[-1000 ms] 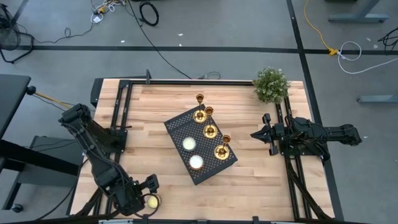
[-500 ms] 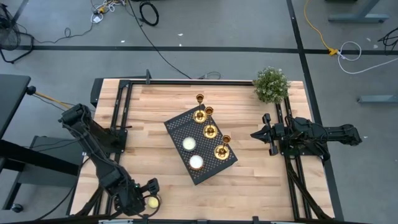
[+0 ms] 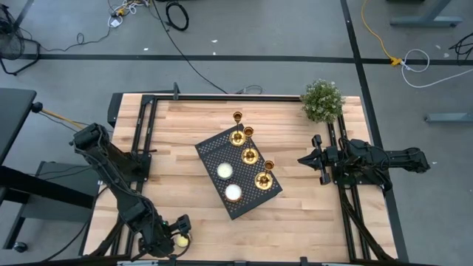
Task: Pick & Place candle stick holders
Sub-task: Put the red and black scented candle on the shelf aligned with the other scented candles
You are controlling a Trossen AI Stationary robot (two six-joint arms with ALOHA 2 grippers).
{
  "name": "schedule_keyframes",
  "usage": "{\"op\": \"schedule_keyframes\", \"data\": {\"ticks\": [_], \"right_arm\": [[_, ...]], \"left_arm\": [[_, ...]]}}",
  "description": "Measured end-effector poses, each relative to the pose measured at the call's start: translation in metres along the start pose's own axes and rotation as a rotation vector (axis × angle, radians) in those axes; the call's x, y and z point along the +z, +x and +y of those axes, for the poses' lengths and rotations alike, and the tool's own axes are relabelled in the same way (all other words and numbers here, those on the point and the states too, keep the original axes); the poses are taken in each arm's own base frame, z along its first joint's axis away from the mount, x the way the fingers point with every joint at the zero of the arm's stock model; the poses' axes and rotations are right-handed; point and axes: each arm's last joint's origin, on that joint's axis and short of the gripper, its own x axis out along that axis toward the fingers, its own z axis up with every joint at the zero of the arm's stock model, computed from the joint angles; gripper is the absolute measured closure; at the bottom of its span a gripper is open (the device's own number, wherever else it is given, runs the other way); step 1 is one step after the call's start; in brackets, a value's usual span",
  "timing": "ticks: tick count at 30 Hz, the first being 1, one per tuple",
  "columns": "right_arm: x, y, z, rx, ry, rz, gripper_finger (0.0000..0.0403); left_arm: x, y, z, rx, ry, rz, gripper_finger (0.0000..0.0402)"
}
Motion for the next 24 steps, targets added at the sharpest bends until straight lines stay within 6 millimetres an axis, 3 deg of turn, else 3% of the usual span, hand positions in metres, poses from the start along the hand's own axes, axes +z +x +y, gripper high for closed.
{"op": "schedule_keyframes", "data": {"ticks": [8, 16, 24], "right_arm": [[0.000, 0.000, 0.000, 0.000, 0.000, 0.000, 0.0385], [0.000, 0.000, 0.000, 0.000, 0.000, 0.000, 0.0385], [0.000, 0.000, 0.000, 0.000, 0.000, 0.000, 0.0385]], "left_arm": [[0.002, -0.002, 0.001, 0.000, -0.052, -0.004, 0.0003], [0.018, -0.016, 0.005, -0.002, -0.078, -0.045, 0.0003], [0.032, -0.008, 0.007, 0.003, -0.080, 0.005, 0.0003]]}}
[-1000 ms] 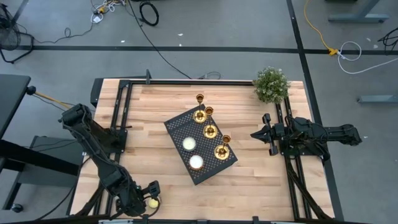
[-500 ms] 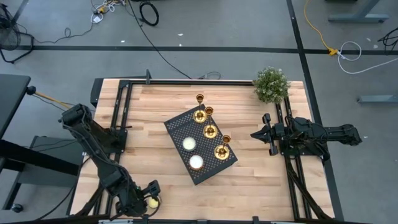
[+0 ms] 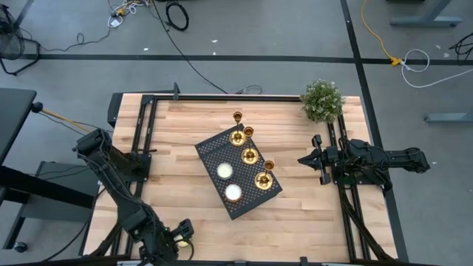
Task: Pick & Place candle stick holders
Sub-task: Put the red and black scented candle on the shelf aligned with the other scented candles
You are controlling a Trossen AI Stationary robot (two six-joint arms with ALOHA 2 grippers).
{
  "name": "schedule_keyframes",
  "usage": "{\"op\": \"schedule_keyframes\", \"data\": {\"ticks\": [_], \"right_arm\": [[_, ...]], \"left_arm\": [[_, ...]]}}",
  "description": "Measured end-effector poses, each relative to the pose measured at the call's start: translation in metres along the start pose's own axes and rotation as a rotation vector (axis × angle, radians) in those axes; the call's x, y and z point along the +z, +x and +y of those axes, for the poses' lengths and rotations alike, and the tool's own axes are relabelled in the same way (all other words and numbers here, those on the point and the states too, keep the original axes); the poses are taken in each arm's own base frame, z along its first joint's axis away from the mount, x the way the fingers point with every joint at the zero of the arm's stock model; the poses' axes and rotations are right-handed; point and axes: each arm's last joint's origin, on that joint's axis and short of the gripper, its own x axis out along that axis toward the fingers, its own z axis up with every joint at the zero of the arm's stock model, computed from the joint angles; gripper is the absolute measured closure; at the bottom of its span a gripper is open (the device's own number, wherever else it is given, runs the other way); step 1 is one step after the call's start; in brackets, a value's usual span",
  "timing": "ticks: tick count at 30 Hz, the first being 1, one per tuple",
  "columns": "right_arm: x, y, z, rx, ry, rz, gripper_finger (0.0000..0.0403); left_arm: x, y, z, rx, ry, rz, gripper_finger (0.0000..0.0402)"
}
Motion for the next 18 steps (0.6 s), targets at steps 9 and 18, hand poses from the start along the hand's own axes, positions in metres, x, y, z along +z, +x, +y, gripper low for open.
{"op": "schedule_keyframes", "data": {"ticks": [9, 18], "right_arm": [[0.000, 0.000, 0.000, 0.000, 0.000, 0.000, 0.0385], [0.000, 0.000, 0.000, 0.000, 0.000, 0.000, 0.0385]], "left_arm": [[-0.003, 0.028, 0.000, 0.013, 0.003, 0.088, 0.0003], [-0.009, 0.058, -0.003, 0.010, -0.090, 0.176, 0.0003]]}}
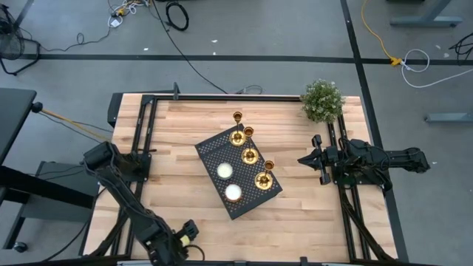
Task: Pick & Place candle stick holders
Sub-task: Put the red and black scented candle on the shelf aligned with the other scented candles
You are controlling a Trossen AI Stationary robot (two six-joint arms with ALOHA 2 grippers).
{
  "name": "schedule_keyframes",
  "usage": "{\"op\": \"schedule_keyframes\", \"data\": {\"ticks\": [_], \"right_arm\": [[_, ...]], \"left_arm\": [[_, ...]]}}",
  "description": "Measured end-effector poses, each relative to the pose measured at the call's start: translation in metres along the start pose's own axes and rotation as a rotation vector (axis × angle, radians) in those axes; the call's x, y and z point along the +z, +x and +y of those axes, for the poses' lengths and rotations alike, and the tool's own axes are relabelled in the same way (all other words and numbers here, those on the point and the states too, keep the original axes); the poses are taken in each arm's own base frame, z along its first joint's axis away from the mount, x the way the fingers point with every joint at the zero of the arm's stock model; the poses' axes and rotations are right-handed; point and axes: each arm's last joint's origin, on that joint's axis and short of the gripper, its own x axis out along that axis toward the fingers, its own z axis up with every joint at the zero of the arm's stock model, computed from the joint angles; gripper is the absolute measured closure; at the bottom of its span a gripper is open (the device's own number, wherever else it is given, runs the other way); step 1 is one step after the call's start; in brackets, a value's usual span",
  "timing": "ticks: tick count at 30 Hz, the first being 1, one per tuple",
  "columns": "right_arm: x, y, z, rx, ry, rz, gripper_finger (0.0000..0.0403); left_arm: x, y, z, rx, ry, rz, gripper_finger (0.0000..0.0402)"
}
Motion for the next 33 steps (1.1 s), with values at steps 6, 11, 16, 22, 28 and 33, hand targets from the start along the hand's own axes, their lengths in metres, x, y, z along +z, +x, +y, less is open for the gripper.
{"op": "schedule_keyframes", "data": {"ticks": [6, 11, 16, 22, 28, 33], "right_arm": [[0.000, 0.000, 0.000, 0.000, 0.000, 0.000, 0.0385], [0.000, 0.000, 0.000, 0.000, 0.000, 0.000, 0.0385], [0.000, 0.000, 0.000, 0.000, 0.000, 0.000, 0.0385], [0.000, 0.000, 0.000, 0.000, 0.000, -0.001, 0.0385], [0.000, 0.000, 0.000, 0.000, 0.000, 0.000, 0.0385], [0.000, 0.000, 0.000, 0.000, 0.000, 0.000, 0.0385]], "left_arm": [[-0.001, 0.015, -0.001, 0.010, 0.001, 0.043, 0.0003], [-0.004, 0.025, 0.000, 0.021, -0.076, 0.081, 0.0003], [-0.011, 0.032, 0.007, 0.029, -0.123, 0.123, 0.0003], [-0.021, 0.039, 0.012, 0.004, -0.212, 0.156, 0.0003], [-0.027, 0.045, 0.011, -0.023, -0.223, 0.157, 0.0003], [-0.026, 0.045, 0.011, -0.023, -0.225, 0.142, 0.0003]]}}
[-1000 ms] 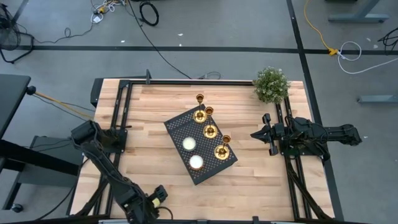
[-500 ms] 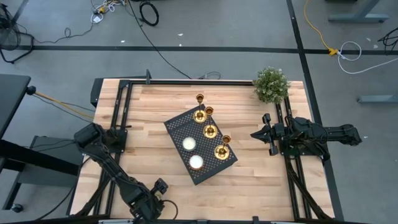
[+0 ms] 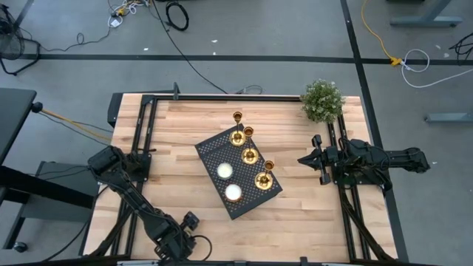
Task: Pick & Place candle stick holders
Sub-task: Put the red and black scented candle on the shelf aligned with the other scented candles
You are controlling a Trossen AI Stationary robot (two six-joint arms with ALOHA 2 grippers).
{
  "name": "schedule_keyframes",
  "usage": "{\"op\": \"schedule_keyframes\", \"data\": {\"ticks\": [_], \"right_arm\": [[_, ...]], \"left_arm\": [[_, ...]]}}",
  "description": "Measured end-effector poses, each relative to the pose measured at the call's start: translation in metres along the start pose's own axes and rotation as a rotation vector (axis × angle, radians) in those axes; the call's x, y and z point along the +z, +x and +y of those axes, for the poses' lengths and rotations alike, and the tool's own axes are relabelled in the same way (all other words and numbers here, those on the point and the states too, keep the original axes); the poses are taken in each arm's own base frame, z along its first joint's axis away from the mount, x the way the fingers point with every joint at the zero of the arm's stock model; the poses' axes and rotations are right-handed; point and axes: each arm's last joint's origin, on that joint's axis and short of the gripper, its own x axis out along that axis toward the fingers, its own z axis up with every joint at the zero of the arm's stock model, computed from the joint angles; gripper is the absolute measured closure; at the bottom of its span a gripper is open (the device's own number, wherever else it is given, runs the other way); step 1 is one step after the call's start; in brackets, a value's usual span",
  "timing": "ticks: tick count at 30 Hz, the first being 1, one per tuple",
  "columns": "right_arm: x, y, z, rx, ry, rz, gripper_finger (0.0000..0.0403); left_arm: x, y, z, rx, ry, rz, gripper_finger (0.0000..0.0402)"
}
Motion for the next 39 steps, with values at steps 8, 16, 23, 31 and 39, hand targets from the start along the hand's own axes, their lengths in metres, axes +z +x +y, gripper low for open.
{"op": "schedule_keyframes", "data": {"ticks": [8, 16, 23, 31, 39], "right_arm": [[0.0000, 0.0000, 0.0000, 0.000, 0.000, 0.000, 0.0385], [0.0000, 0.0000, 0.0000, 0.000, 0.000, 0.000, 0.0385], [0.0000, 0.0000, 0.0000, 0.000, 0.000, 0.000, 0.0385], [0.0000, 0.0000, 0.0000, 0.000, 0.000, 0.000, 0.0385], [0.0000, 0.0000, 0.0000, 0.001, 0.000, 0.000, 0.0385]], "left_arm": [[0.0036, -0.0001, -0.0006, -0.005, -0.002, -0.038, 0.0003], [0.0036, -0.0001, -0.0005, -0.005, -0.001, -0.037, 0.0031], [0.0035, -0.0002, -0.0005, -0.005, -0.001, -0.037, 0.0055], [0.0035, -0.0004, -0.0005, -0.005, 0.007, -0.037, 0.0085], [0.0033, -0.0007, -0.0009, -0.032, 0.033, -0.032, 0.0092]]}}
